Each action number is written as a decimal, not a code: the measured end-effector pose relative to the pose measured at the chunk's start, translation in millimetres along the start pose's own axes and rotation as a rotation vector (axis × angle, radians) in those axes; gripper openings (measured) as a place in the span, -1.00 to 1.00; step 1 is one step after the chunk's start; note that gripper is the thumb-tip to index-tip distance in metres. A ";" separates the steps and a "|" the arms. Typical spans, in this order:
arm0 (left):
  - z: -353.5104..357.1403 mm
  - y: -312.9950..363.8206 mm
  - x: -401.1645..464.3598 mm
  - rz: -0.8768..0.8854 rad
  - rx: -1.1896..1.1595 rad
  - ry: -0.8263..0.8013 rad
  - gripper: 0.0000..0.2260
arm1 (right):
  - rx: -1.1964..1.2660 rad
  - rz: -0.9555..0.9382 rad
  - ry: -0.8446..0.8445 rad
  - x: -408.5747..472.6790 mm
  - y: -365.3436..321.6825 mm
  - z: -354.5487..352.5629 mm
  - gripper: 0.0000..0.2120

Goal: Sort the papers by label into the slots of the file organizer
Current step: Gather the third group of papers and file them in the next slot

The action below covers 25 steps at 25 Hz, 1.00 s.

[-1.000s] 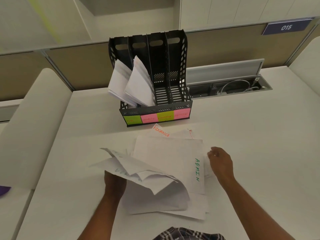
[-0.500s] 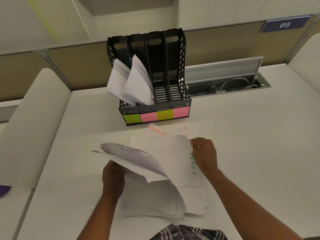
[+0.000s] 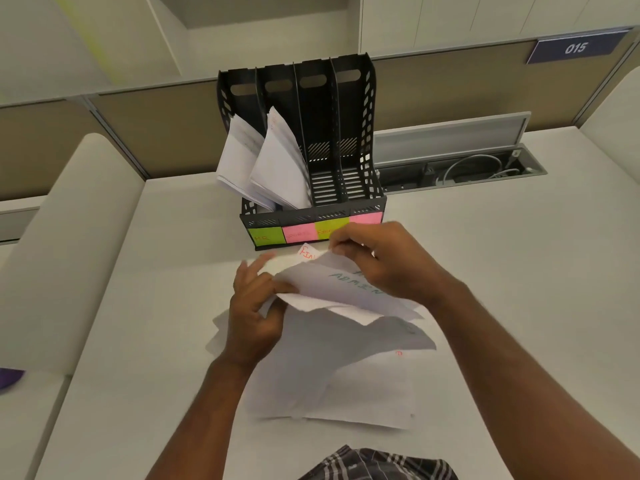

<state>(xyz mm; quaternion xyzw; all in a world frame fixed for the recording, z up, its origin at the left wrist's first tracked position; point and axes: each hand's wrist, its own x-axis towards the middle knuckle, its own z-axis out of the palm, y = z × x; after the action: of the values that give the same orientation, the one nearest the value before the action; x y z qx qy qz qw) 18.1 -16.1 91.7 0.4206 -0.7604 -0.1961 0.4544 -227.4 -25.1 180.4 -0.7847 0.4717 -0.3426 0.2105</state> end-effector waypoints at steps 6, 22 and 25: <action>-42.2 -34.0 8.3 -0.474 -0.467 0.343 -0.60 | 0.459 0.390 0.467 -2.1 37.7 -25.9 -0.84; -17.6 -78.1 -37.4 -0.917 -0.869 0.449 -0.57 | 0.027 0.954 0.130 -85.5 110.6 89.4 -0.72; -13.3 -76.9 -38.8 -0.898 -0.864 0.416 -0.56 | 0.470 0.870 -0.046 -79.3 104.1 77.2 -0.81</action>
<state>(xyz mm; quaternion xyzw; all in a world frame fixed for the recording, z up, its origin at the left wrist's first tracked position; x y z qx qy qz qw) 74.0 -27.1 25.7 0.5059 -0.2599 -0.5690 0.5939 -258.0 -3.0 33.2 -0.4538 0.6609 -0.3026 0.5155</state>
